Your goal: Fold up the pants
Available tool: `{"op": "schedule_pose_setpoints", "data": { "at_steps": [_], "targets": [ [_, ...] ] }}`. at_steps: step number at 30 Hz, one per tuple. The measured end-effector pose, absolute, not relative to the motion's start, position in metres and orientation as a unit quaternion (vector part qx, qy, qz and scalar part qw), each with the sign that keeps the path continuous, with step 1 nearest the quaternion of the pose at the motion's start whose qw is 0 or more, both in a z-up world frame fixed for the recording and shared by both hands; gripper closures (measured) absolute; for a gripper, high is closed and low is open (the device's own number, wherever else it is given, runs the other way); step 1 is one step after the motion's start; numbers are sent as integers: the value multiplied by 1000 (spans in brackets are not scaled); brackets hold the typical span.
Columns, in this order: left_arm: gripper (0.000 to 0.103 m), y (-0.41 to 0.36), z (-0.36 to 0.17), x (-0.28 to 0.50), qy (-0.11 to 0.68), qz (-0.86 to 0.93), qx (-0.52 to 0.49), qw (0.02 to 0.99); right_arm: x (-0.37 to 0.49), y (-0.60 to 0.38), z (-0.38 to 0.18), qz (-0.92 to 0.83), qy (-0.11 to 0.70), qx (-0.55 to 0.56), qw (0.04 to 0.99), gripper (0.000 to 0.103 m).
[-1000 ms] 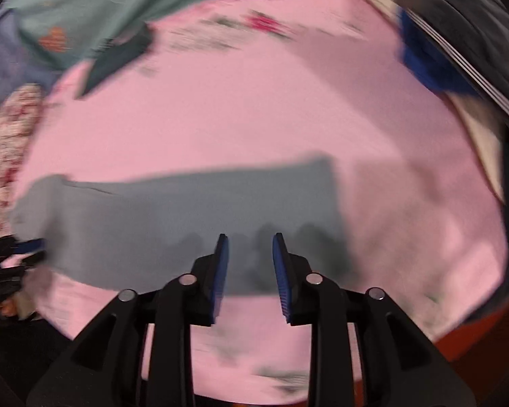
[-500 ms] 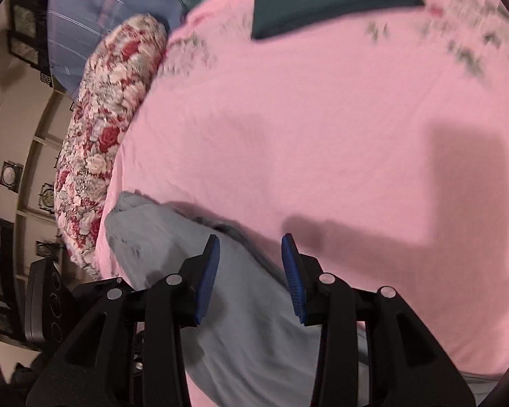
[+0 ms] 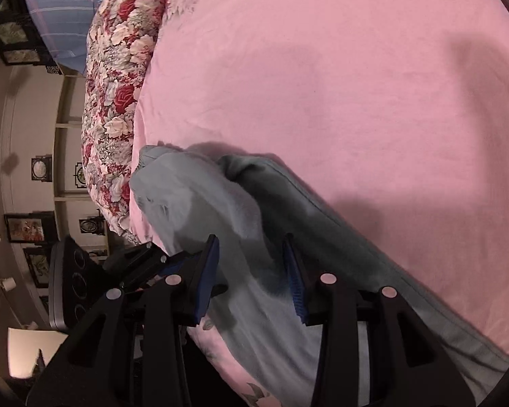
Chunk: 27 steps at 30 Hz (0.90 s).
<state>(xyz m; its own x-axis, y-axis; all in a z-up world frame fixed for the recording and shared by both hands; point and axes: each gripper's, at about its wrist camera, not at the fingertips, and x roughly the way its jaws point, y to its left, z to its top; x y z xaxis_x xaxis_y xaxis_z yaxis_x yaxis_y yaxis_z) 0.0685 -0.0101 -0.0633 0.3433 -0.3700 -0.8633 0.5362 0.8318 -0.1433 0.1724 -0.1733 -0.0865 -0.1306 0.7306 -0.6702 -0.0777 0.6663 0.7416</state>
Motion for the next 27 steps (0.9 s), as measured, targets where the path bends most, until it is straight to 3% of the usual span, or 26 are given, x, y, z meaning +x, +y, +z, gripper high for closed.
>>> {"op": "schedule_pose_setpoints", "data": {
  "at_steps": [7, 13, 20, 27],
  "targets": [
    [72, -10, -64, 66, 499, -276, 82, 817, 195, -146, -88, 359, 653, 258, 615, 61],
    [72, -7, -64, 63, 498, -280, 78, 817, 214, -156, -75, 338, 576, 276, 691, 61],
    [72, -3, -60, 63, 498, -281, 82, 816, 201, -162, -66, 322, 613, 218, 688, 61],
    [72, 18, -55, 87, 490, -246, 77, 833, 169, -144, -82, 384, 680, 239, 577, 58]
  ]
}}
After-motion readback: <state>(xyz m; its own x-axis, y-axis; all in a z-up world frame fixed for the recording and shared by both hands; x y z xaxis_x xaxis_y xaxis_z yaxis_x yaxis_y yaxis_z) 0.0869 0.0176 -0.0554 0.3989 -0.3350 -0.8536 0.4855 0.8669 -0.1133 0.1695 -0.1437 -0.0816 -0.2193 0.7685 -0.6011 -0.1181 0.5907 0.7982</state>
